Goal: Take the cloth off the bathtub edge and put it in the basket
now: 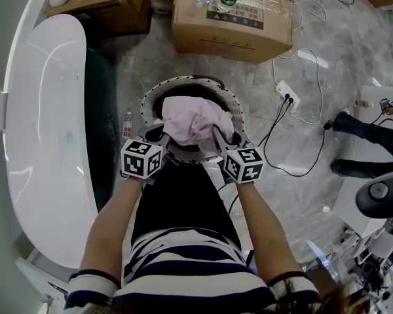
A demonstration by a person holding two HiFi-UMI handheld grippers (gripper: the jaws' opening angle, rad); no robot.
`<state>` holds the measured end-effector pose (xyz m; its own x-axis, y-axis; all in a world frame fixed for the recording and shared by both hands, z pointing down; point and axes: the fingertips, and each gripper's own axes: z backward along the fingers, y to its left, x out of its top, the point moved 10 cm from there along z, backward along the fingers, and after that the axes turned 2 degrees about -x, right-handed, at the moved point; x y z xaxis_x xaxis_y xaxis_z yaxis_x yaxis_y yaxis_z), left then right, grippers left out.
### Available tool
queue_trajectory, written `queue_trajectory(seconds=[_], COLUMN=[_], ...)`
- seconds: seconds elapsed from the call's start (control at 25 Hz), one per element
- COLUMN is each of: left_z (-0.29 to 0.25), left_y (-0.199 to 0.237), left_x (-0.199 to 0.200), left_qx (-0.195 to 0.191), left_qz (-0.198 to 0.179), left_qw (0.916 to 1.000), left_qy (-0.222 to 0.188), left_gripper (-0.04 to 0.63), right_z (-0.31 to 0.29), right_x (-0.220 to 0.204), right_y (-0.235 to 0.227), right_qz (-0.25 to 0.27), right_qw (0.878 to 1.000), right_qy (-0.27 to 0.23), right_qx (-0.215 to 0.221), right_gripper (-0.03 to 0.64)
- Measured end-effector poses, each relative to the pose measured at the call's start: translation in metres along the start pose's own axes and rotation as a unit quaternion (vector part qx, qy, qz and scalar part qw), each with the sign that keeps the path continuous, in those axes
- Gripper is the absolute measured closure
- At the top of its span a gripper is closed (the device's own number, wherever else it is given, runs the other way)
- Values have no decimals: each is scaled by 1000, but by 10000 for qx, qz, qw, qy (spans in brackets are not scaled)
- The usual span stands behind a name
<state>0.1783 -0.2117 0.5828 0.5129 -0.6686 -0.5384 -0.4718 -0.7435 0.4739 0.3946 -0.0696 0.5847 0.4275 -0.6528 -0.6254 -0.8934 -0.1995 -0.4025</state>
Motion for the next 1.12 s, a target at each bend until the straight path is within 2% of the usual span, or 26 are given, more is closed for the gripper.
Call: queue_trajectory(seconds=[0.48, 0.64, 0.76, 0.96, 1.12], left_z=[-32, -35, -34, -28, -27], left_y=[24, 26, 26, 26, 20], left_x=[-34, -39, -41, -39, -32], left_qx=[144, 507, 642, 524, 443], left_qz=[-306, -599, -789, -612, -607], left_qw=[9933, 9873, 9848, 9889, 9912], left_qy=[1105, 1379, 1410, 1246, 1089], left_gripper=[545, 545, 545, 544, 545], right_z=[-34, -38, -39, -39, -39], right_x=[-41, -50, -53, -55, -67], right_y=[-11, -10, -8, -7, -13], right_qz=[-190, -136, -113, -346, -437], right_qw=[9962, 9939, 9919, 9897, 9823], right_qy=[844, 1090, 1241, 1368, 1746], right_qx=[-89, -131, -237, -260, -520], right_gripper=[509, 494, 456, 447, 447])
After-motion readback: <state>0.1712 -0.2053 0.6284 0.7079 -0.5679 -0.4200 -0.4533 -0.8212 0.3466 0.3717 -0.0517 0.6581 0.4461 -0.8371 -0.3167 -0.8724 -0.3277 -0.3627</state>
